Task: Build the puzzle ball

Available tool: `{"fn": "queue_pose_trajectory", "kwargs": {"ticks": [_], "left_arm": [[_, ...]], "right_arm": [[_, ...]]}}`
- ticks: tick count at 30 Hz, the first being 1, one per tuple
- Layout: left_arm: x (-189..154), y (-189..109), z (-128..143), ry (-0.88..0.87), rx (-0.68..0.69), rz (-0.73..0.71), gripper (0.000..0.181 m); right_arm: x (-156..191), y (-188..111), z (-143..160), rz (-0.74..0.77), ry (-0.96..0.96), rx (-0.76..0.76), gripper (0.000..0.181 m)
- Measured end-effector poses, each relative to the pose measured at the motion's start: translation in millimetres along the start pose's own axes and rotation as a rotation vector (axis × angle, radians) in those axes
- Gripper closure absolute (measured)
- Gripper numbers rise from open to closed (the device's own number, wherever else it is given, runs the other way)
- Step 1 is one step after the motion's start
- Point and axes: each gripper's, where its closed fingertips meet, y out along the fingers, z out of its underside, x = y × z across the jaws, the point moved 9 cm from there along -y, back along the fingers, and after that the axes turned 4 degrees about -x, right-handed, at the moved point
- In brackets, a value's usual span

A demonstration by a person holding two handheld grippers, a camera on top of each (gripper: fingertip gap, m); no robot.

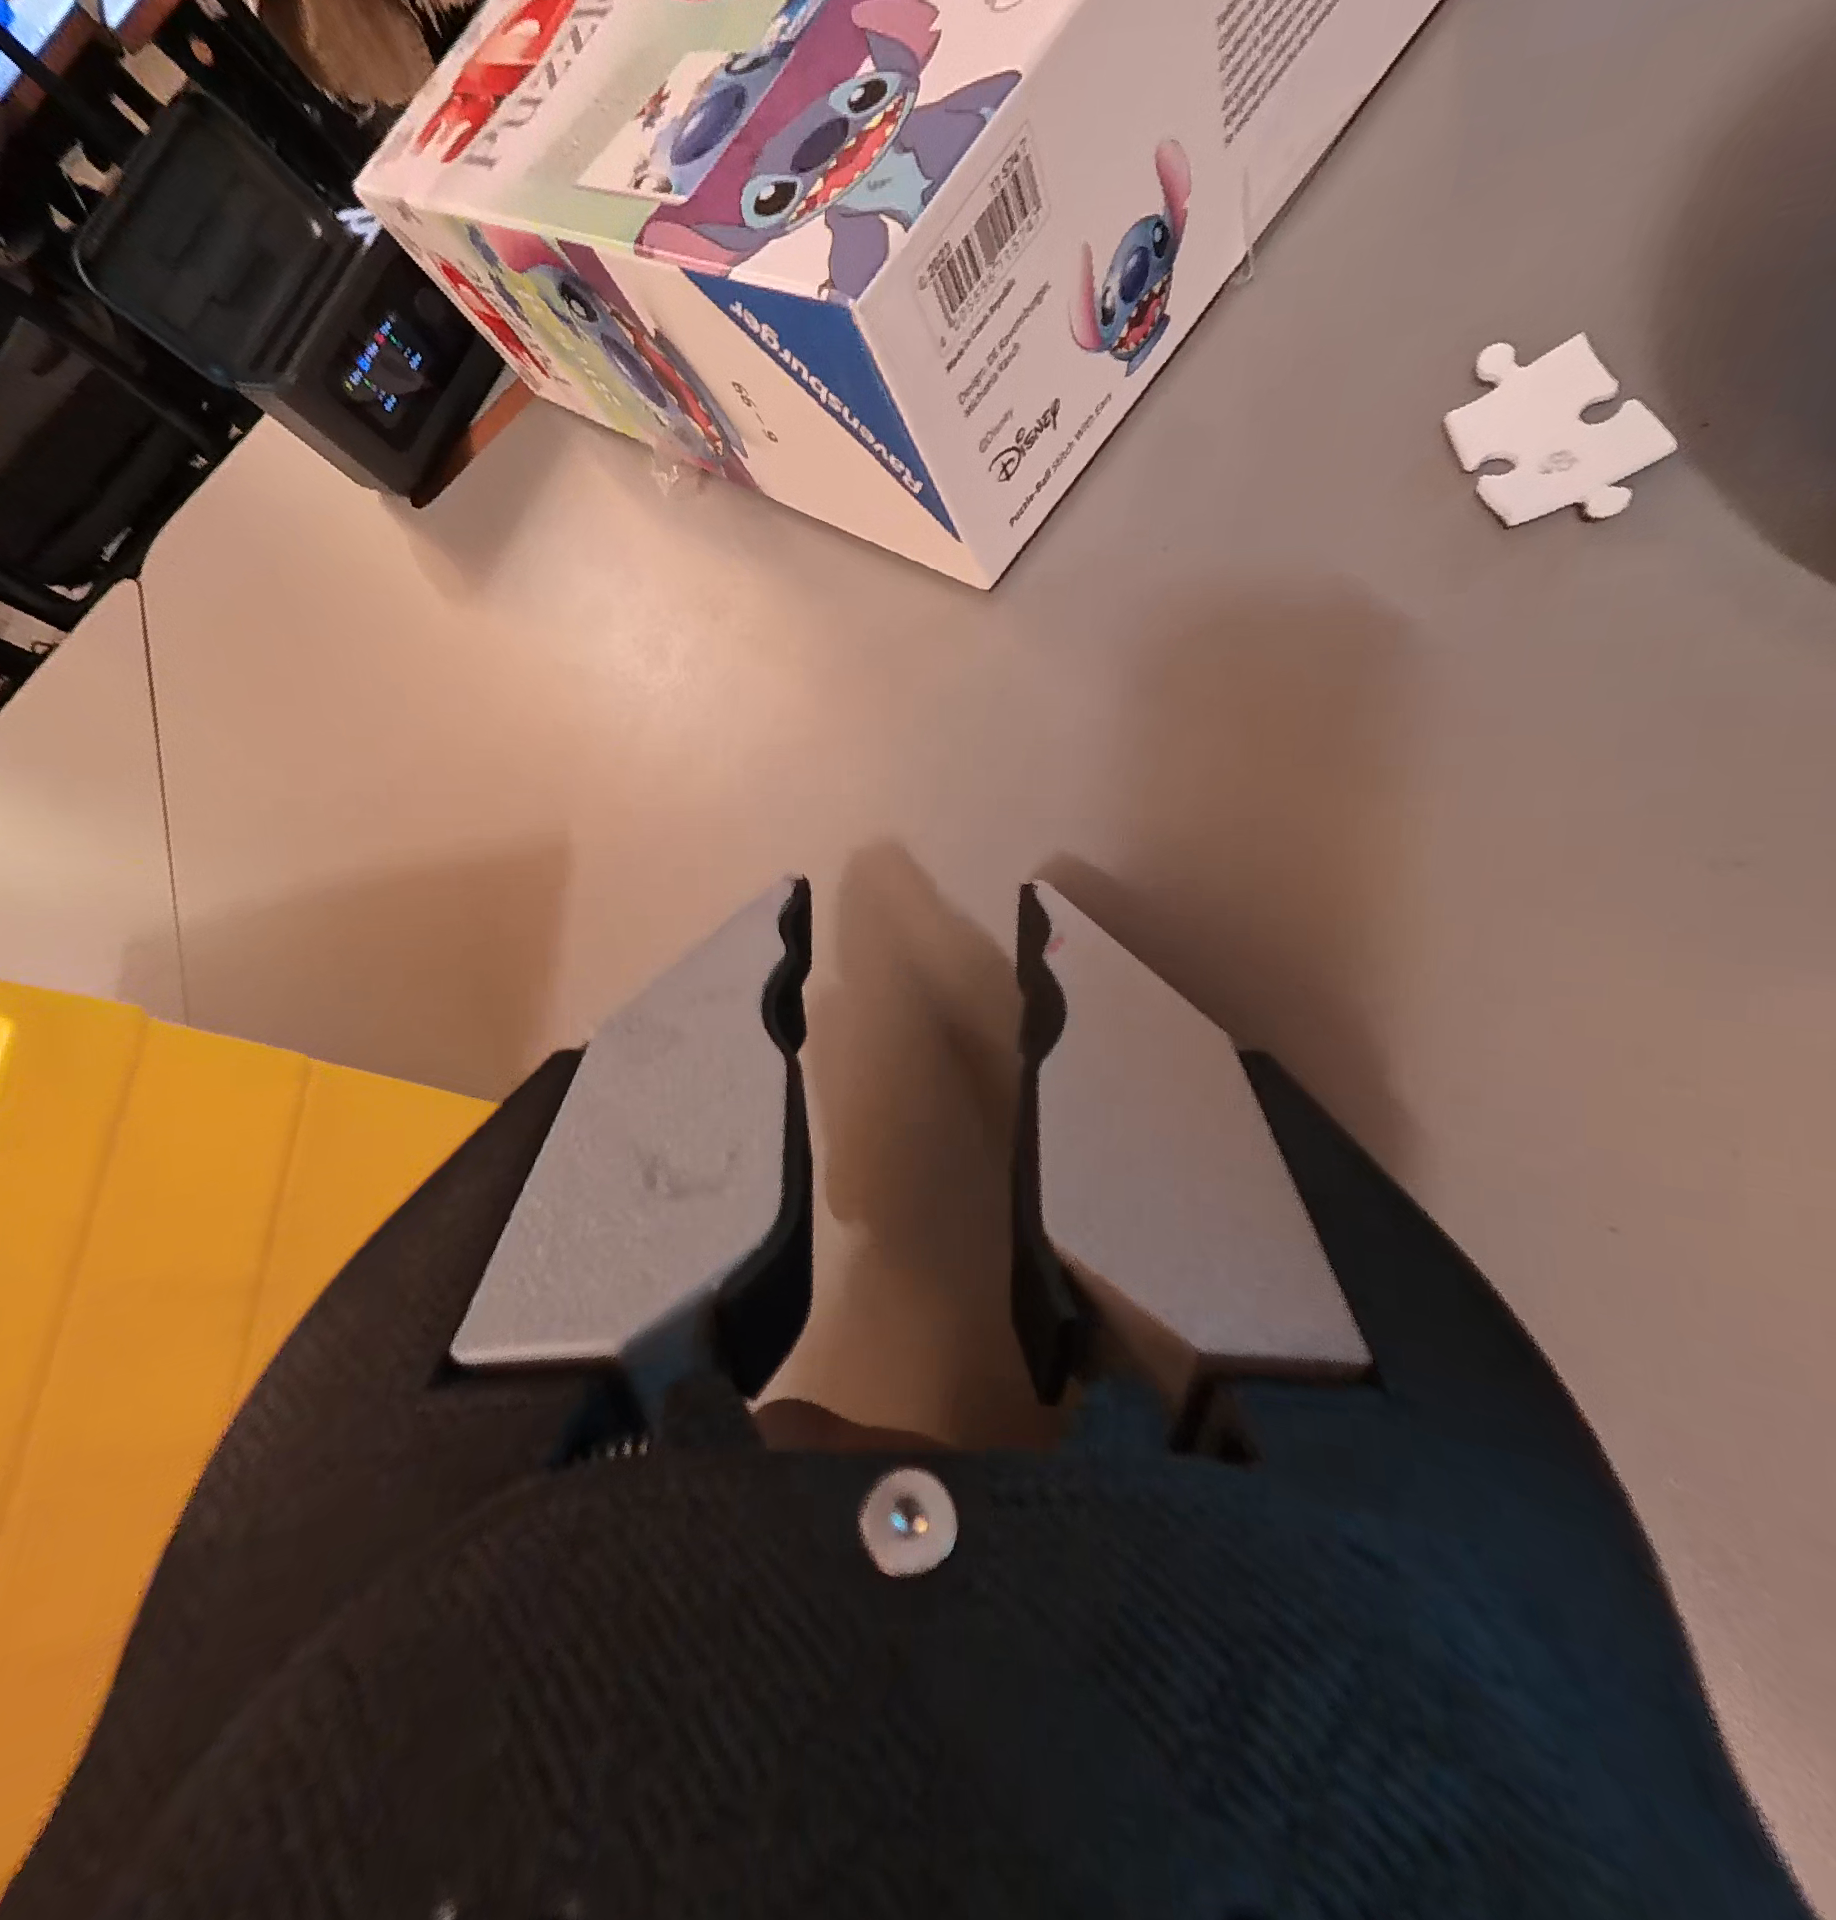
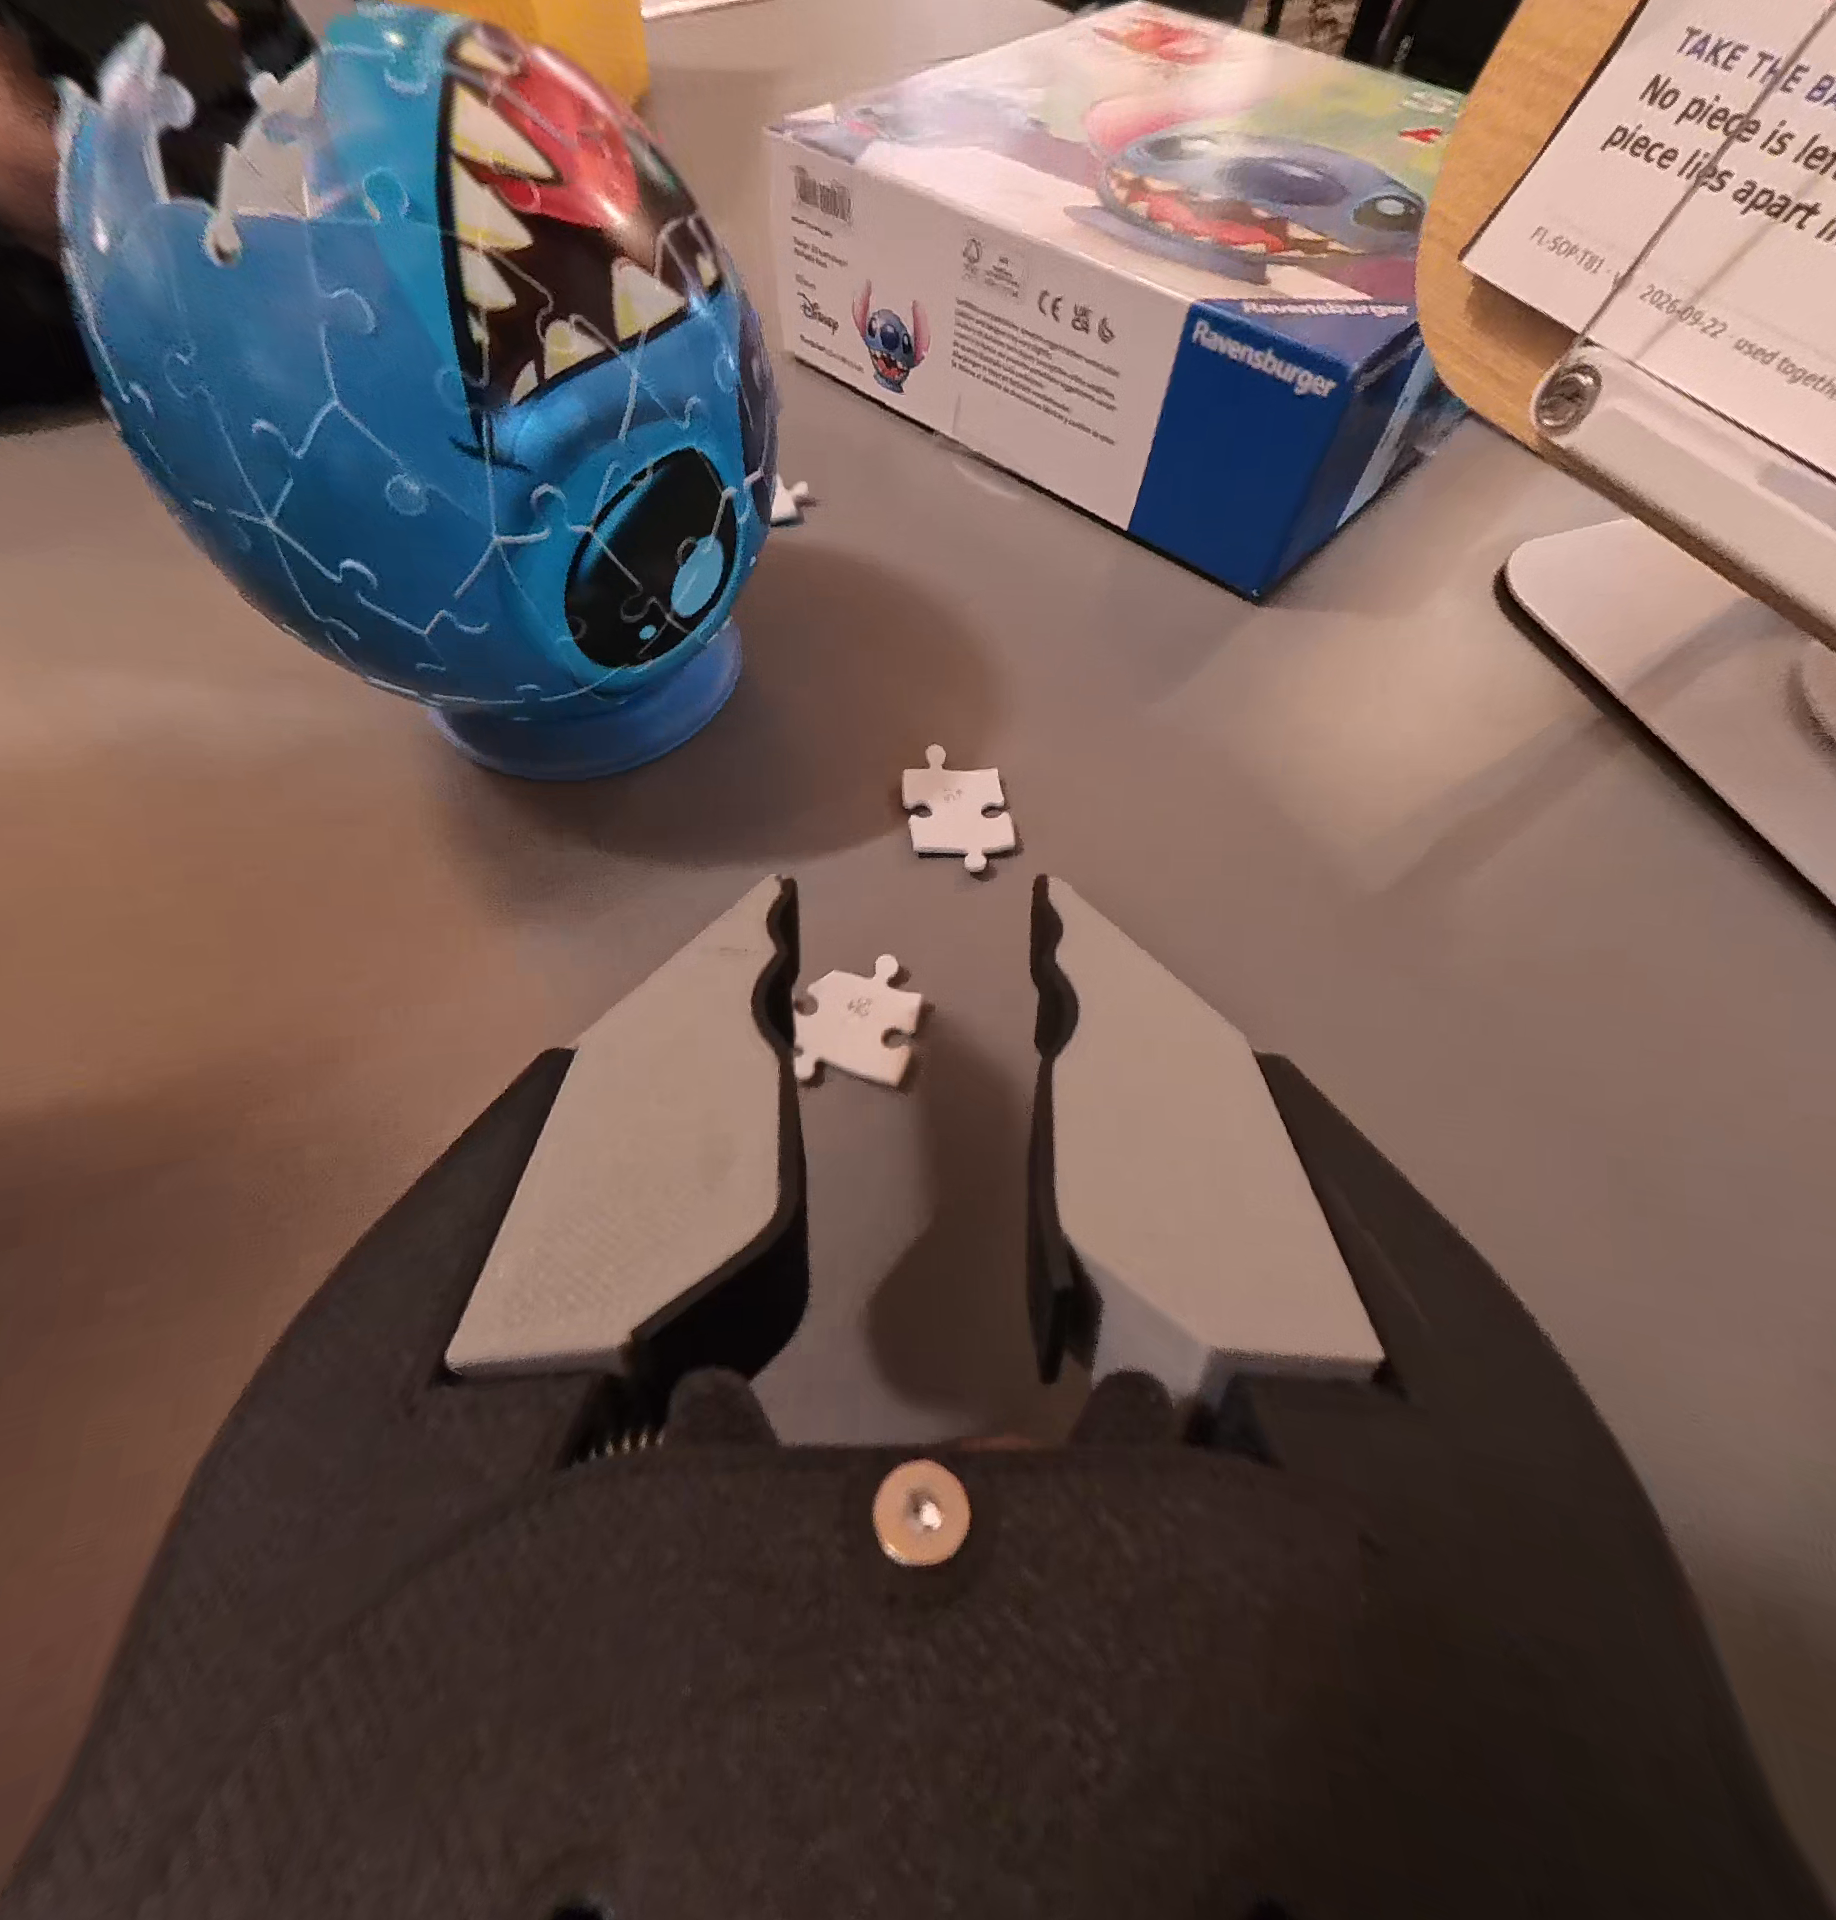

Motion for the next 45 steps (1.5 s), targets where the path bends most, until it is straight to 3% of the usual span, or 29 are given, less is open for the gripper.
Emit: {"fn": "queue_pose_trajectory", "kwargs": {"ticks": [4,7,11,22,26,29,31,35,40,45], "left_arm": [[-3,-4,-3,-0.030,-0.009,0.044,0.141],[-7,-8,-9,-0.049,-0.044,0.081,0.141],[-10,-11,-13,-0.070,-0.079,0.125,0.138],[-18,-8,-10,-0.064,-0.056,0.216,0.136],[-32,-15,-9,-0.021,-0.056,0.409,0.131],[-34,-24,-8,0.056,-0.096,0.475,0.126],[-31,-29,-13,0.043,-0.174,0.470,0.126],[-43,-39,-19,-0.006,-0.243,0.628,0.116],[-68,-45,-23,-0.018,-0.244,0.672,0.112],[-68,-53,-13,-0.067,-0.208,0.585,0.115]], "right_arm": [[-9,9,-11,-0.109,-0.008,-0.049,0.132],[-14,21,-22,-0.127,-0.091,-0.062,0.107],[-16,41,-28,-0.164,-0.132,-0.023,0.093],[1,60,-37,-0.339,-0.169,-0.017,0.099],[13,64,-36,-0.430,-0.208,0.013,0.097],[19,67,-41,-0.446,-0.232,0.013,0.096],[22,69,-44,-0.466,-0.243,0.017,0.092],[28,71,-45,-0.513,-0.248,0.023,0.093],[42,64,-42,-0.522,-0.248,0.030,0.089],[58,50,-36,-0.512,-0.295,0.062,0.090]]}}
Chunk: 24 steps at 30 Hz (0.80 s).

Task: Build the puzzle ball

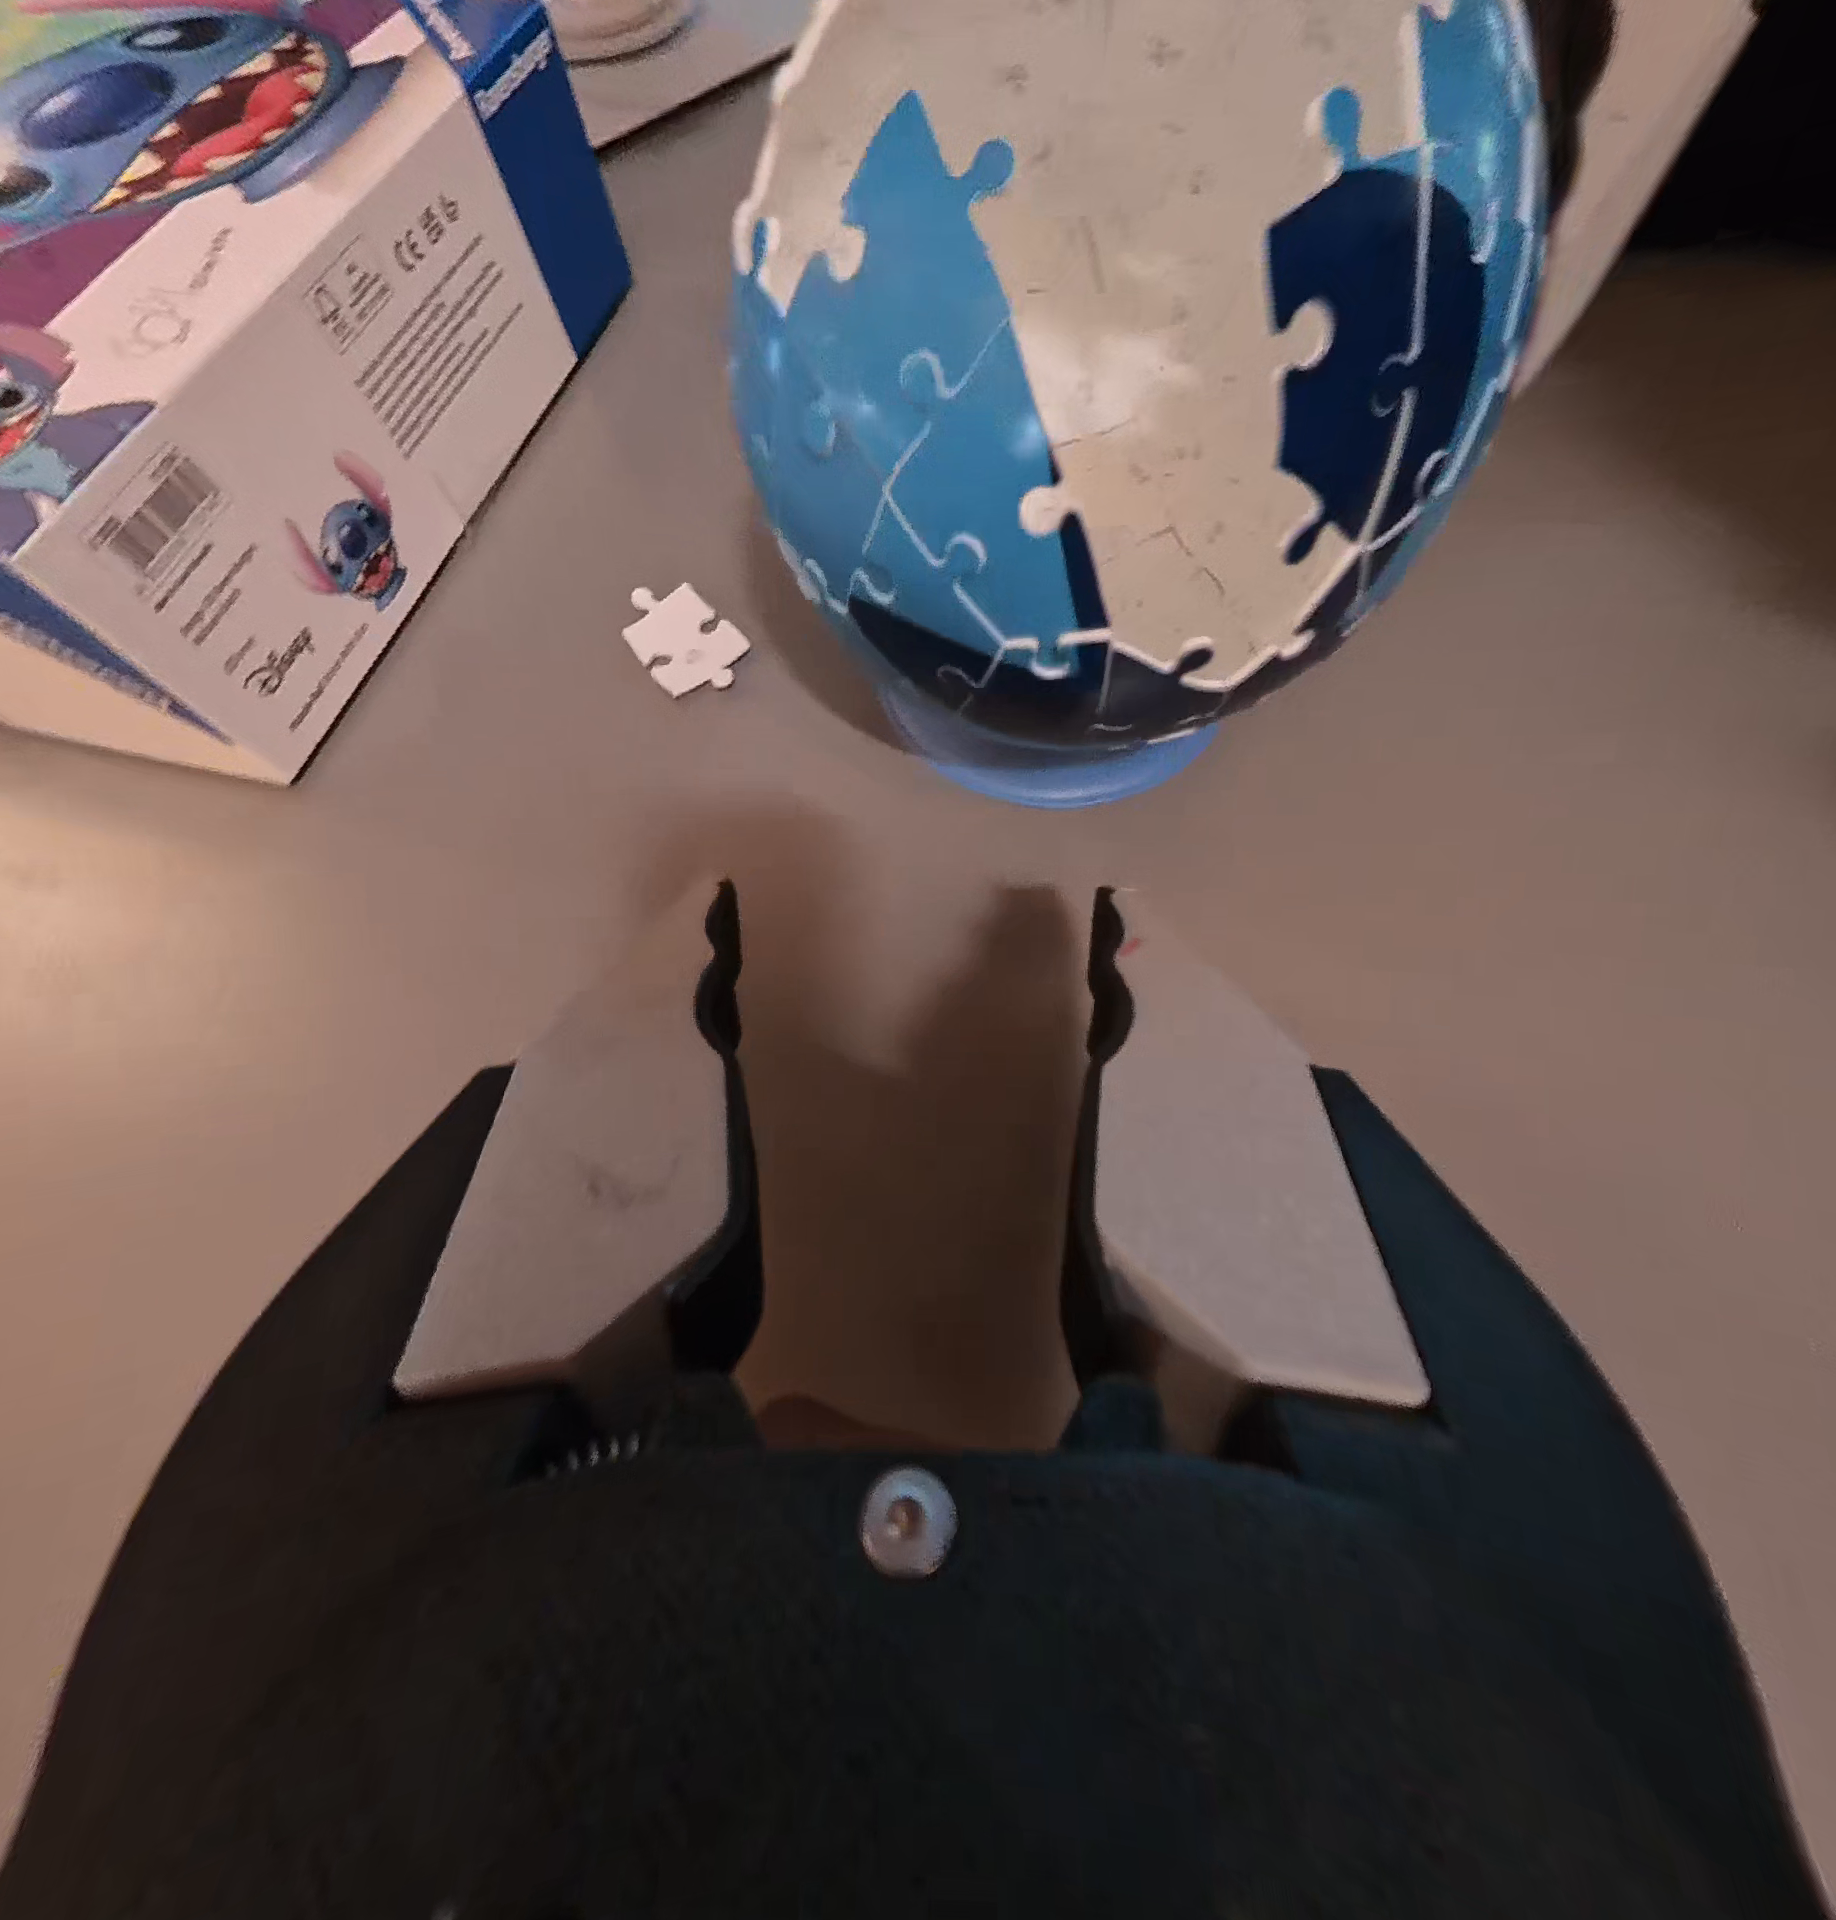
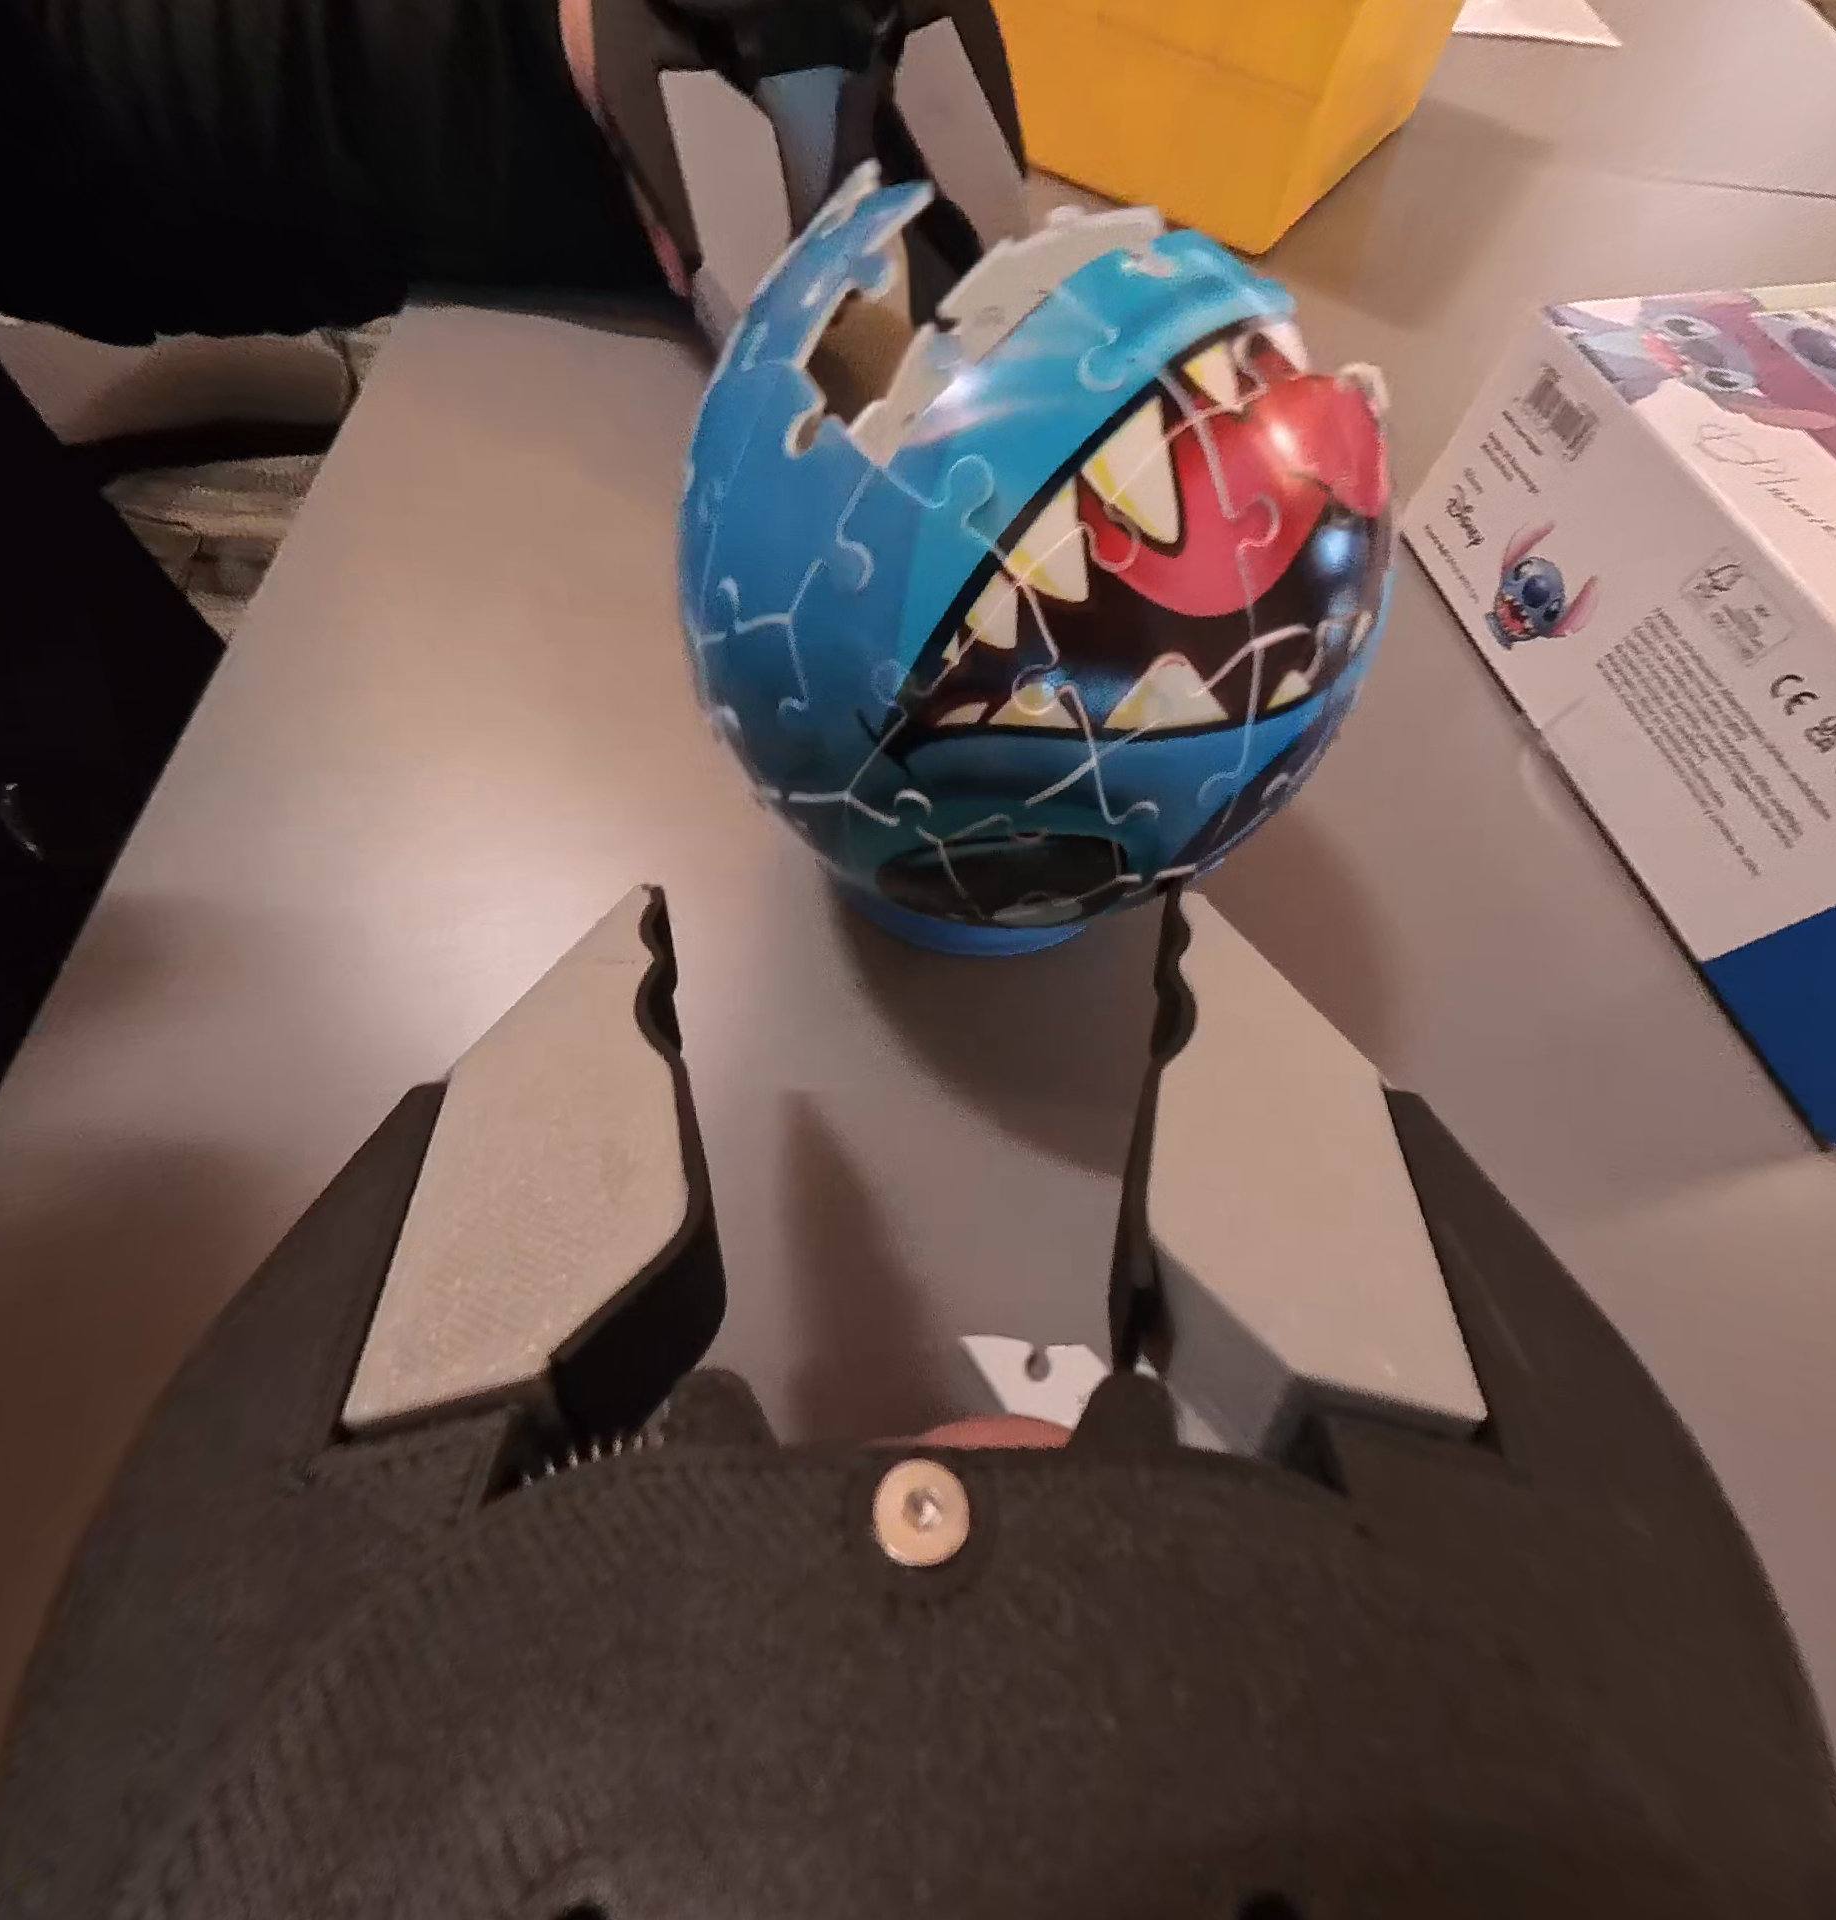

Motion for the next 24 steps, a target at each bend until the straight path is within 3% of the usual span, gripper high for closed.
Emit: {"fn": "queue_pose_trajectory", "kwargs": {"ticks": [10,16,19,24], "left_arm": [[10,-41,18,-0.136,-0.057,-0.076,0.119],[2,-51,28,-0.093,-0.002,-0.062,0.117],[-1,-56,30,-0.094,-0.014,-0.046,0.117],[-14,-61,23,-0.088,-0.116,0.032,0.117]], "right_arm": [[54,20,-7,-0.129,-0.096,0.051,0.093],[81,41,-21,-0.241,-0.131,-0.002,0.094],[83,34,-23,-0.234,-0.175,0.001,0.100],[53,0,-19,-0.102,-0.100,-0.067,0.105]]}}
